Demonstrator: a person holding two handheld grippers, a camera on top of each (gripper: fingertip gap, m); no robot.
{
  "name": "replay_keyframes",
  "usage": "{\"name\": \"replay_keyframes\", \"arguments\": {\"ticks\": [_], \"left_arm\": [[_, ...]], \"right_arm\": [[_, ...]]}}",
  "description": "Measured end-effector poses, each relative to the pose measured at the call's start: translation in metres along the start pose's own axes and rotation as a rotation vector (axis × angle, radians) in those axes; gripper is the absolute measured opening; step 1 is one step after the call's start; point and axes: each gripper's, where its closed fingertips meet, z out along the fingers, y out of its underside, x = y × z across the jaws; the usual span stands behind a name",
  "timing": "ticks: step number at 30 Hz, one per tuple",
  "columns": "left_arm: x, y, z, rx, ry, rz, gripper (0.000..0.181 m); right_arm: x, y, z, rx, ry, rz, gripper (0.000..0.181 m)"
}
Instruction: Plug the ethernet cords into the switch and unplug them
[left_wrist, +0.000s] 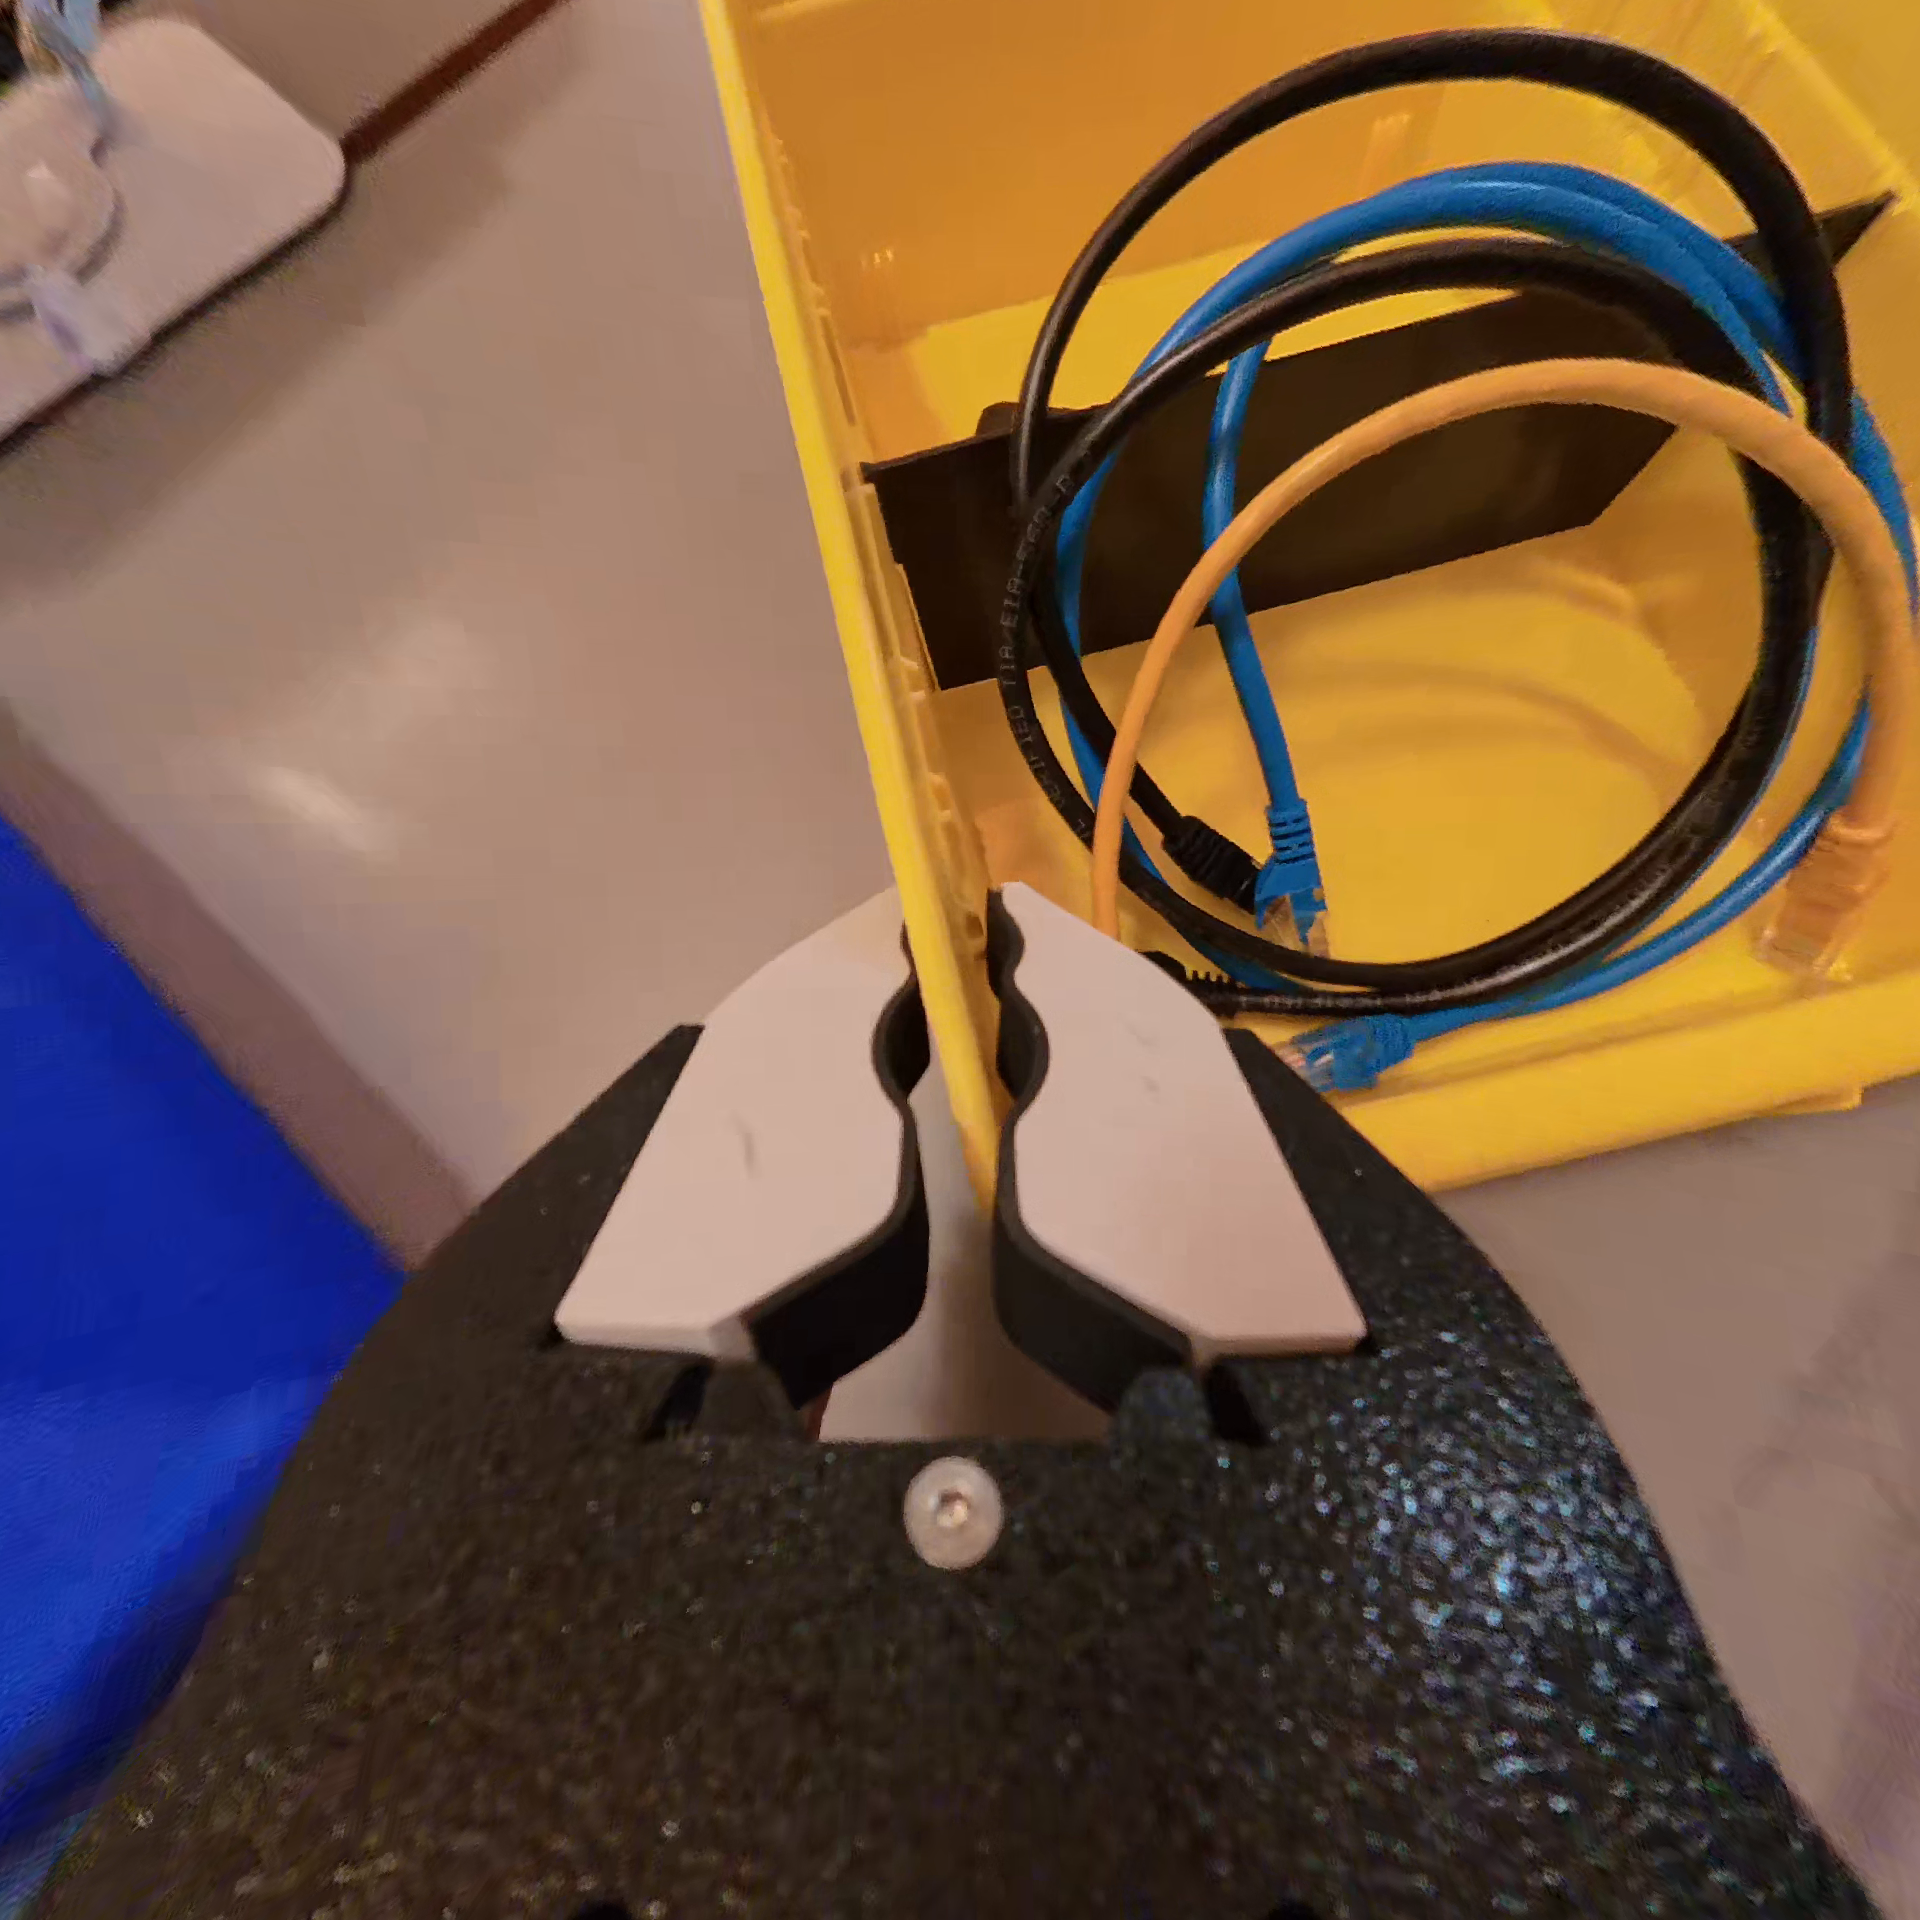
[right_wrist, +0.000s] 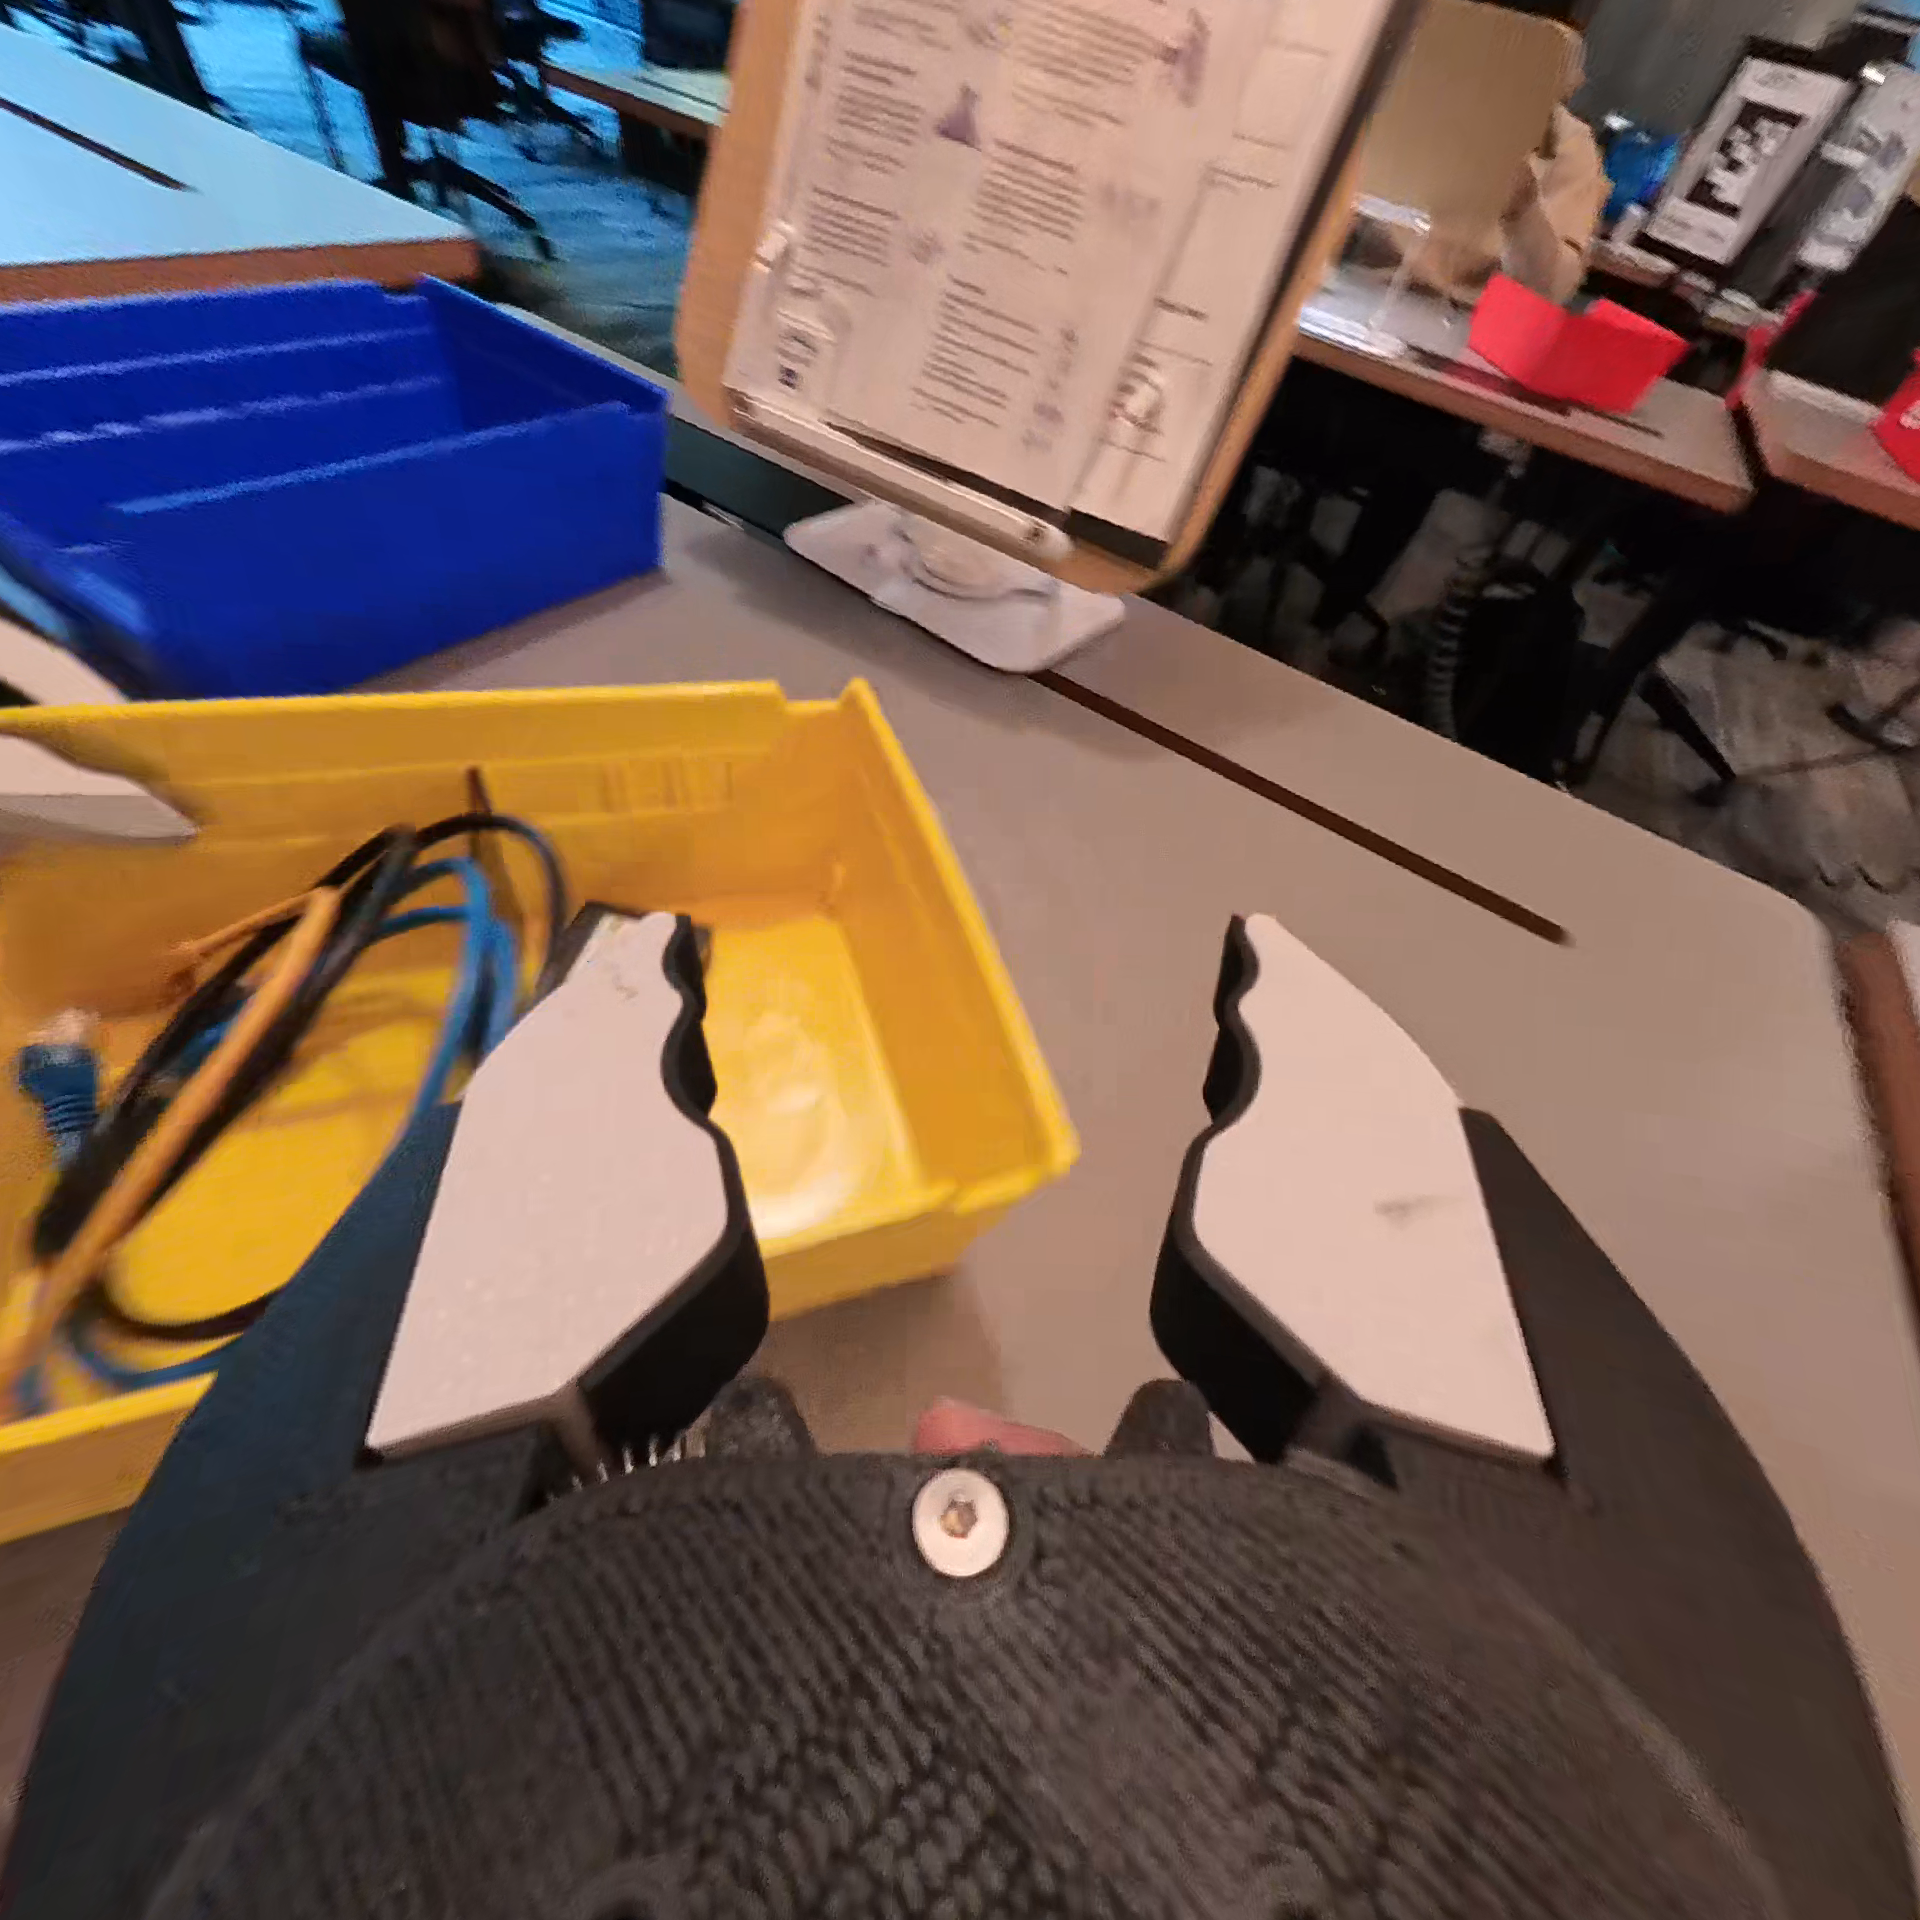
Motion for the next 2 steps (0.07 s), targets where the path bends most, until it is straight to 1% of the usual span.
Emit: {"name": "replay_keyframes", "arguments": {"ticks": [2], "left_arm": [[0.001, 0.038, -0.043, -0.013, 0.000, -0.050, 0.006]], "right_arm": [[-0.034, -0.012, 0.016, 0.036, -0.088, 0.009, 0.095]]}}
